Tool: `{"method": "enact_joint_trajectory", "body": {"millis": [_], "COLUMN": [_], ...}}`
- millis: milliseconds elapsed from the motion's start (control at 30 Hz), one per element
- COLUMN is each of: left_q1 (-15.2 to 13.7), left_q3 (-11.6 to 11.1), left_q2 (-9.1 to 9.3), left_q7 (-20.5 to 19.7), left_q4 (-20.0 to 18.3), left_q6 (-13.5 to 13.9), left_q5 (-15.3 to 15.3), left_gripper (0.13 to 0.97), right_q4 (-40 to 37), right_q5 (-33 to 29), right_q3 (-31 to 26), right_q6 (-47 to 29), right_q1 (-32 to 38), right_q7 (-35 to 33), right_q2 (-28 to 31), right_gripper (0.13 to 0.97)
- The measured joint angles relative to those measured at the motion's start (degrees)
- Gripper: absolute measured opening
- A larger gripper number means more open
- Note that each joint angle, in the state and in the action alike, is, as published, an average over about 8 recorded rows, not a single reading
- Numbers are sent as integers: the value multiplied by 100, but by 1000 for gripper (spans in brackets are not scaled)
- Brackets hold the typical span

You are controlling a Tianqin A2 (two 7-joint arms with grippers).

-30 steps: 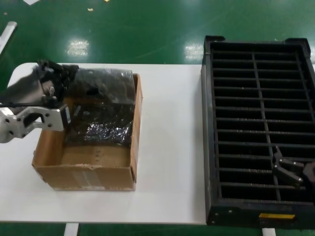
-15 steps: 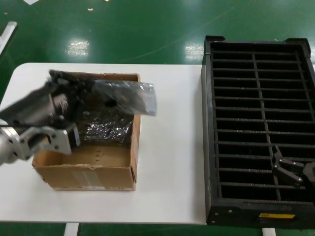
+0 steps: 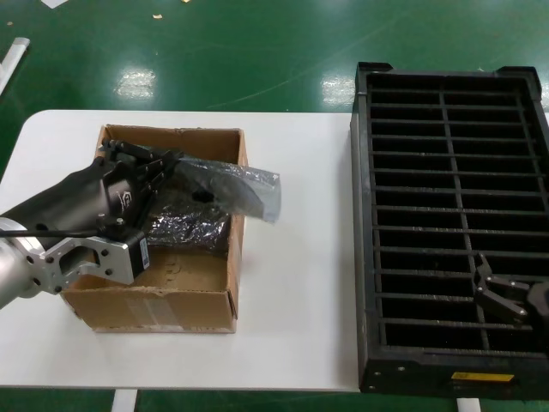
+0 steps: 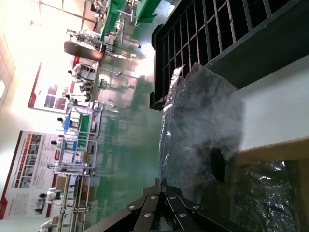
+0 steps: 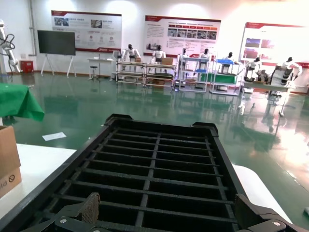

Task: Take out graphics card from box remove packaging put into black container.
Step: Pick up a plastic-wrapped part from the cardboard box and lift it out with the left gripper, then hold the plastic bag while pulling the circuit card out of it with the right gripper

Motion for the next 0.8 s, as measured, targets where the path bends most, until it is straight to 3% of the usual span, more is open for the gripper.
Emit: {"method": "enact_joint_trajectory", "body": {"millis": [433, 800], "left_q1": [0, 0], "left_q3": [0, 0], "left_q2": [0, 0], "left_q7": [0, 0], "left_q4": [0, 0], "left_q6": [0, 0], "left_q5": [0, 0], "left_gripper": [138, 138], "right_q4": [-55, -187], "right_q5": [390, 175], "right_q3": [191, -566], "right_q6": [-1351, -1375], "right_q1": [684, 1476], "right_q7": [-1036, -596], "right_q2": [-593, -515], "right_gripper": [954, 866]}}
